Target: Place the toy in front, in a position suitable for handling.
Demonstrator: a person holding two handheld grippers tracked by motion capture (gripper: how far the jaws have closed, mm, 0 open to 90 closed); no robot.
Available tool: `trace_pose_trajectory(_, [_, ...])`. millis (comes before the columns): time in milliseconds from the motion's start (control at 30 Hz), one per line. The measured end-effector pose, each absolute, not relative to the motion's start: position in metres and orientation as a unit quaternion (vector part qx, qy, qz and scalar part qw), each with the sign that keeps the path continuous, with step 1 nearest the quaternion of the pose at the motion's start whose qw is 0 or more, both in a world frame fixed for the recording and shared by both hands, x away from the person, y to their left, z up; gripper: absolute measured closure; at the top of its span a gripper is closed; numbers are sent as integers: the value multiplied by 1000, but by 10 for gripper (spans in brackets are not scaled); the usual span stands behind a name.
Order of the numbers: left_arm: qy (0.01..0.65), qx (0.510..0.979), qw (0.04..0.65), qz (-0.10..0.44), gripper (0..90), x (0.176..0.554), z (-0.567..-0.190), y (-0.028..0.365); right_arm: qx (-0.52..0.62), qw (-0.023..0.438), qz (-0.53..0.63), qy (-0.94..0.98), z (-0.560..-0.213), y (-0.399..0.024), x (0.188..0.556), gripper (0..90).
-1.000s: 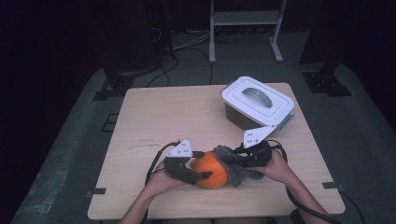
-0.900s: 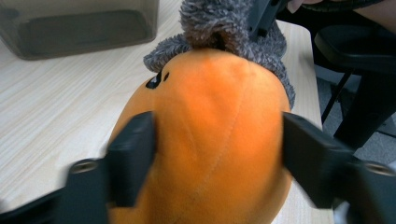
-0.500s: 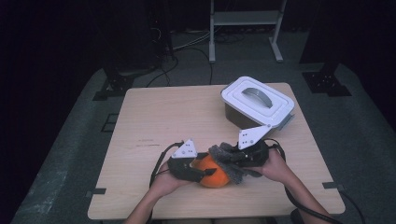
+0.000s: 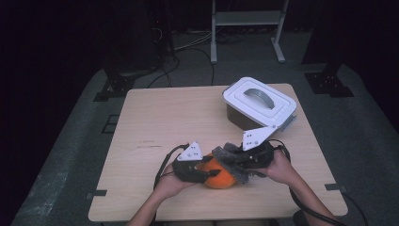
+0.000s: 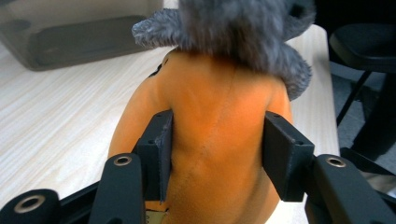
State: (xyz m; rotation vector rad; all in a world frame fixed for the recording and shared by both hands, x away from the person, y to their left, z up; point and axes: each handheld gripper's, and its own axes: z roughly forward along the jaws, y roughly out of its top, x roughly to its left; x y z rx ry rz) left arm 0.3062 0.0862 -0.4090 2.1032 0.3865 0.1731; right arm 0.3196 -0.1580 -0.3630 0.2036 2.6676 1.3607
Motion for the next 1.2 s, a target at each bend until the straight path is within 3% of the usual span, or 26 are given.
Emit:
trace_pose_trajectory(167, [166,856,485,61,500,306,-409,91,92,55,464,879,-374,-170,331,755])
trace_pose_trajectory(367, [126,868,477,54,490,300,-409,83,137,55,451,880,-386,-193,339,754])
trace_pose_trajectory(600, [92,883,454,72,479,291,-409,77,92,53,463,880,-376,-173,328,753])
trace_pose_trajectory(867, [118,876,463,64,499,295,-411,81,143,54,451,879,-389,-191,337,753])
trace_pose_trajectory(1067, [151,863,474,82,510,299,-409,84,99,68,473,873,-369,-179,317,752])
trace_pose_trajectory(1200, [145,862,479,81,469,298,-410,85,99,71,468,875,-376,-177,317,753])
